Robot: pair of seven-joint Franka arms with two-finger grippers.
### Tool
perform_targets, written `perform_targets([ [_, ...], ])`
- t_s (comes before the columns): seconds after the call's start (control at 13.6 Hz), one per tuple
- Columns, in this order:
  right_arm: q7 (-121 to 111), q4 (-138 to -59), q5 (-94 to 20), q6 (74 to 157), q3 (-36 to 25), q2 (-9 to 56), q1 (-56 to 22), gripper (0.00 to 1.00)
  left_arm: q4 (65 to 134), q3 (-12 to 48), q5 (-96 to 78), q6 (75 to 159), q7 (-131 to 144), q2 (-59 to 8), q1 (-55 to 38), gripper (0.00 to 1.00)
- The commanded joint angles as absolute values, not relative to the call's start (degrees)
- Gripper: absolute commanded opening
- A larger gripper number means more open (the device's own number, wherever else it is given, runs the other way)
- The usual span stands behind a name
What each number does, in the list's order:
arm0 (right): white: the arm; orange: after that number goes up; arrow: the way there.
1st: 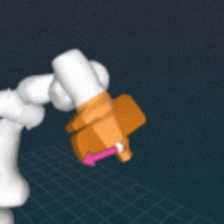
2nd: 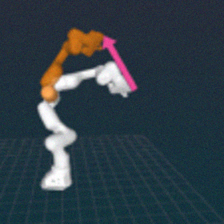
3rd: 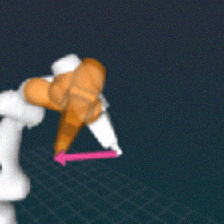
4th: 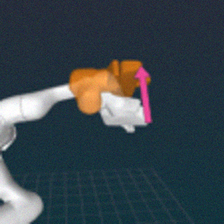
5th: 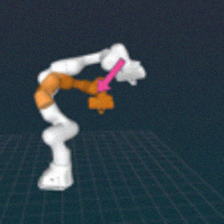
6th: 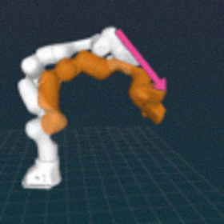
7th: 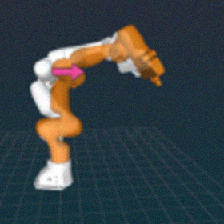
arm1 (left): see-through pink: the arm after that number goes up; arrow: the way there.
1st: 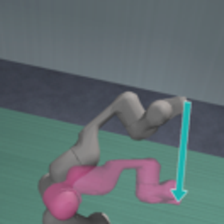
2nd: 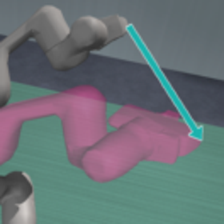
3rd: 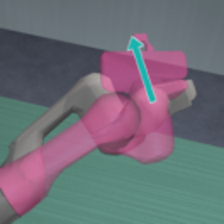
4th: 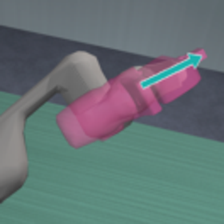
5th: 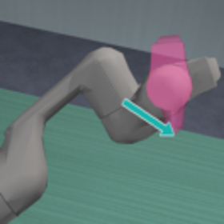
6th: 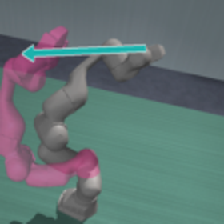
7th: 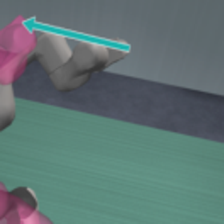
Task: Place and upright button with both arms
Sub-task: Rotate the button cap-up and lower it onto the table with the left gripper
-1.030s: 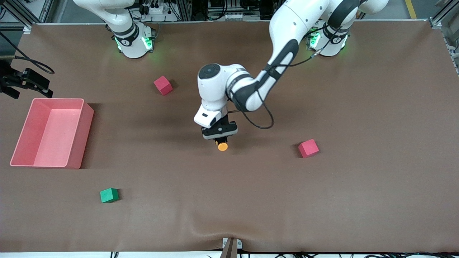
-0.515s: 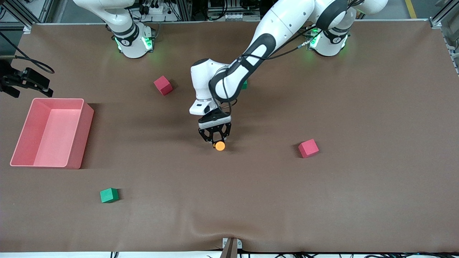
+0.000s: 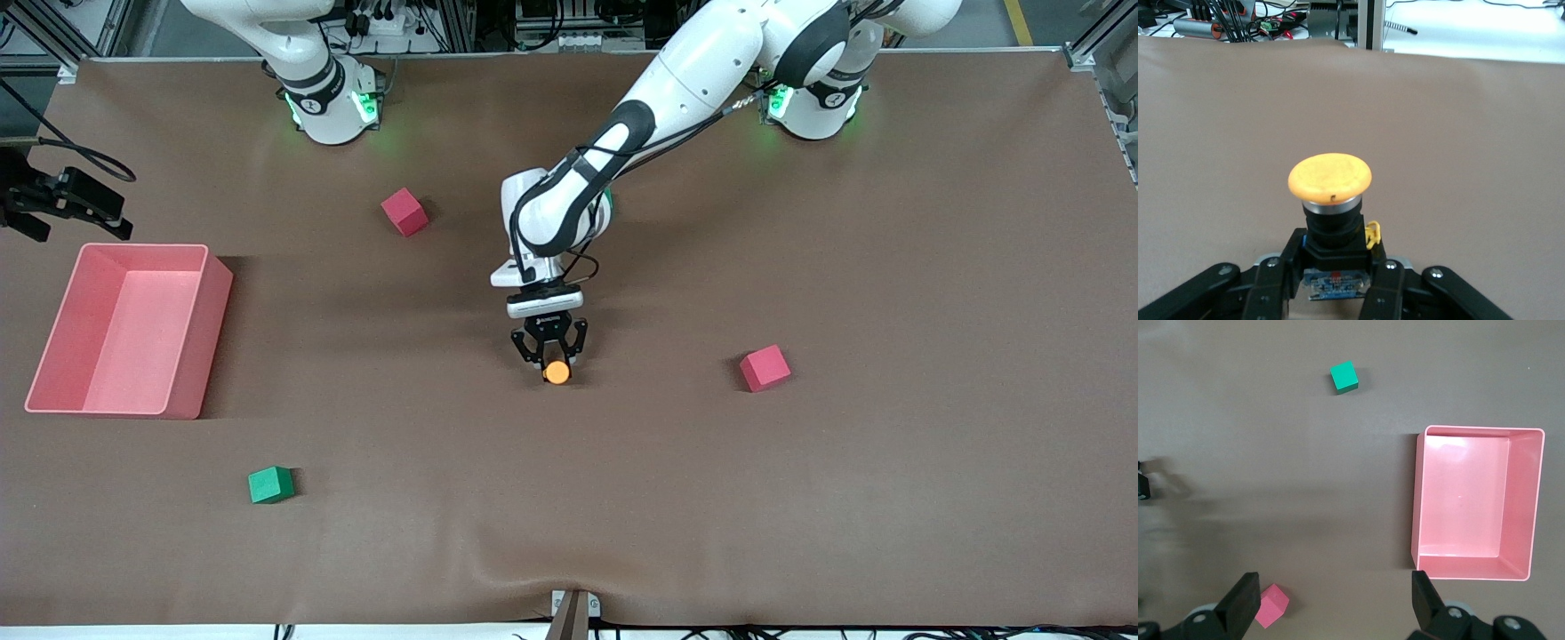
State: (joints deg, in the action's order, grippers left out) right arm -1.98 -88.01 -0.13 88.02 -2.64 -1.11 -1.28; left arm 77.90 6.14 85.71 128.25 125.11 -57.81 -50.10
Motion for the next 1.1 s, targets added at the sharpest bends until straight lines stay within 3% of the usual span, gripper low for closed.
perform_targets([
  [0.0, -2.81, -86.75, 0.62, 87.1, -1.85, -0.62, -0.26, 1.0, 73.21, 7.03, 91.85, 129.2, 129.11, -61.52, -49.83, 0.0],
  [0.29, -2.81, -86.84, 0.62, 87.01, -1.85, -0.62, -0.18, 1.0, 73.39, 7.03, 91.85, 129.2, 129.11, -62.49, -50.45, 0.0],
  [0.52, -2.81, -86.84, 0.62, 87.01, -1.85, -0.62, -0.26, 1.0, 73.91, 7.12, 91.5, 129.2, 129.2, -62.93, -50.89, 0.15],
  [0.81, -2.81, -86.84, 0.62, 87.01, -1.85, -0.62, -0.18, 1.0, 74.62, 7.38, 91.23, 129.2, 129.29, -62.84, -51.24, 0.69],
  [0.88, -2.81, -86.84, 0.62, 87.01, -1.85, -0.62, -0.09, 1.0, 74.53, 7.56, 91.14, 129.2, 129.37, -62.75, -51.24, 1.0],
  [1.03, -2.81, -86.84, 0.62, 87.01, -1.85, -0.62, -0.17, 1.0, 74.79, 7.73, 91.14, 129.2, 130.51, -62.32, -51.33, 1.0],
])
